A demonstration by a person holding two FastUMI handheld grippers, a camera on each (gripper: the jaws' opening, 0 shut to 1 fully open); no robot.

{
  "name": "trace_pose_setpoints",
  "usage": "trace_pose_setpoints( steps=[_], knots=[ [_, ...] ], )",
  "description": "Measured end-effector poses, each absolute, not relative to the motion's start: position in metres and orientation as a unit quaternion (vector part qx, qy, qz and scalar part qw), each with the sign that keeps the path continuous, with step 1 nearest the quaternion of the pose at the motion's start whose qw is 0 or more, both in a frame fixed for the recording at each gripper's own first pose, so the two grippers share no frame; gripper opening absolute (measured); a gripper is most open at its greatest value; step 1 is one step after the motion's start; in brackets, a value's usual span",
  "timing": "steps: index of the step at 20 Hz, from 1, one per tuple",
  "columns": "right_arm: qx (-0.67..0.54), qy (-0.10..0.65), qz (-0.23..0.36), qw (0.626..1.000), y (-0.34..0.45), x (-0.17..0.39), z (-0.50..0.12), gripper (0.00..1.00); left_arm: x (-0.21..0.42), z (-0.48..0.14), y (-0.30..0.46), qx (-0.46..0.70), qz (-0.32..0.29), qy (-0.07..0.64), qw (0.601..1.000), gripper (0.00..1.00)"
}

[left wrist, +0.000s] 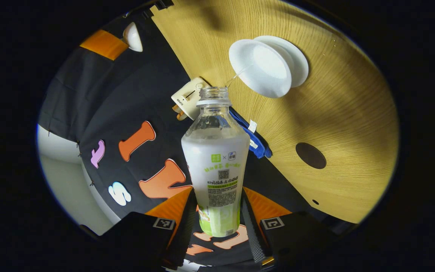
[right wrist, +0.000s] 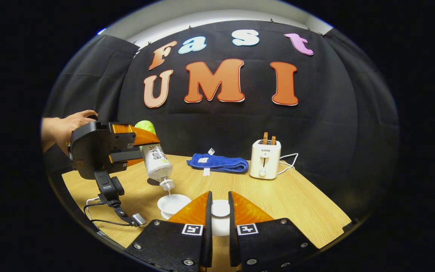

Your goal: Open the teacup lid with one hand, grasp the water bottle and pour water into the teacup with the other hand; after pouring, place the water bottle on the coaster and then close the teacup lid.

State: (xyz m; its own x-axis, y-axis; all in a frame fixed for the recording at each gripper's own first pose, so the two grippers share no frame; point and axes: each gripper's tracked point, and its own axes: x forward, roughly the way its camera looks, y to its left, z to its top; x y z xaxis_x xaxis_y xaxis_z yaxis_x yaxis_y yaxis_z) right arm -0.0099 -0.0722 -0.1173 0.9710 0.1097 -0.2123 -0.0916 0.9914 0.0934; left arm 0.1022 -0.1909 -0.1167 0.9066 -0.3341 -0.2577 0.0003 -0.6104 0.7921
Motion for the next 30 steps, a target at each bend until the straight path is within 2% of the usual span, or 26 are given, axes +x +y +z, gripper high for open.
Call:
trace_pose_setpoints(
  steps=[2,5,8,9,10,11,12,13,14,15,17,20,21,22,23,26,30],
  knots=[
    [0.042,0.112,0.054,0.991,-0.068,-0.008,-0.118,0.18,0.1,-0.123,-0.189,0.865,-0.204,-0.084,0.451,0.67],
    [0.055,0.118,0.052,0.99,-0.066,-0.007,-0.122,0.18,0.086,-0.155,-0.18,0.826,-0.249,-0.049,0.503,0.65],
    [0.067,0.12,0.052,0.989,-0.066,-0.004,-0.123,0.18,0.084,-0.175,-0.169,0.783,-0.264,-0.022,0.562,0.65],
    [0.064,0.117,0.052,0.99,-0.066,-0.003,-0.123,0.18,0.085,-0.18,-0.163,0.764,-0.265,-0.014,0.588,0.71],
    [0.062,0.115,0.055,0.99,-0.064,-0.002,-0.122,0.18,0.088,-0.178,-0.159,0.75,-0.256,-0.013,0.609,0.64],
    [0.065,0.114,0.058,0.99,-0.061,0.0,-0.122,0.18,0.091,-0.176,-0.155,0.735,-0.248,-0.011,0.631,0.71],
    [0.068,0.112,0.061,0.99,-0.059,0.001,-0.12,0.18,0.094,-0.173,-0.153,0.716,-0.241,-0.011,0.655,0.65],
    [0.067,0.11,0.061,0.99,-0.057,0.004,-0.12,0.18,0.096,-0.168,-0.148,0.695,-0.233,-0.011,0.68,0.65],
    [0.064,0.106,0.061,0.99,-0.057,0.006,-0.118,0.18,0.097,-0.161,-0.141,0.674,-0.221,-0.009,0.705,0.71],
    [0.062,0.104,0.061,0.991,-0.055,0.009,-0.118,0.18,0.098,-0.152,-0.132,0.65,-0.205,-0.004,0.732,0.65],
    [0.06,0.107,0.061,0.991,-0.053,0.015,-0.122,0.18,0.096,-0.132,-0.12,0.58,-0.182,0.001,0.794,0.68],
    [0.057,0.11,0.061,0.99,-0.047,0.021,-0.122,0.18,0.103,-0.102,-0.111,0.487,-0.153,0.003,0.86,0.64],
    [0.057,0.109,0.063,0.99,-0.043,0.024,-0.12,0.18,0.106,-0.092,-0.109,0.457,-0.147,0.002,0.877,0.68],
    [0.057,0.108,0.063,0.991,-0.04,0.026,-0.118,0.18,0.11,-0.083,-0.105,0.426,-0.148,0.002,0.892,0.63],
    [0.056,0.107,0.062,0.991,-0.038,0.028,-0.117,0.18,0.114,-0.076,-0.104,0.39,-0.152,0.004,0.908,0.68],
    [0.057,0.103,0.062,0.991,-0.032,0.036,-0.113,0.18,0.125,-0.057,-0.097,0.275,-0.149,0.014,0.95,0.67],
    [0.064,0.097,0.066,0.991,-0.023,0.046,-0.11,0.18,0.154,-0.052,-0.09,0.152,-0.145,0.018,0.977,0.65]
  ],
)
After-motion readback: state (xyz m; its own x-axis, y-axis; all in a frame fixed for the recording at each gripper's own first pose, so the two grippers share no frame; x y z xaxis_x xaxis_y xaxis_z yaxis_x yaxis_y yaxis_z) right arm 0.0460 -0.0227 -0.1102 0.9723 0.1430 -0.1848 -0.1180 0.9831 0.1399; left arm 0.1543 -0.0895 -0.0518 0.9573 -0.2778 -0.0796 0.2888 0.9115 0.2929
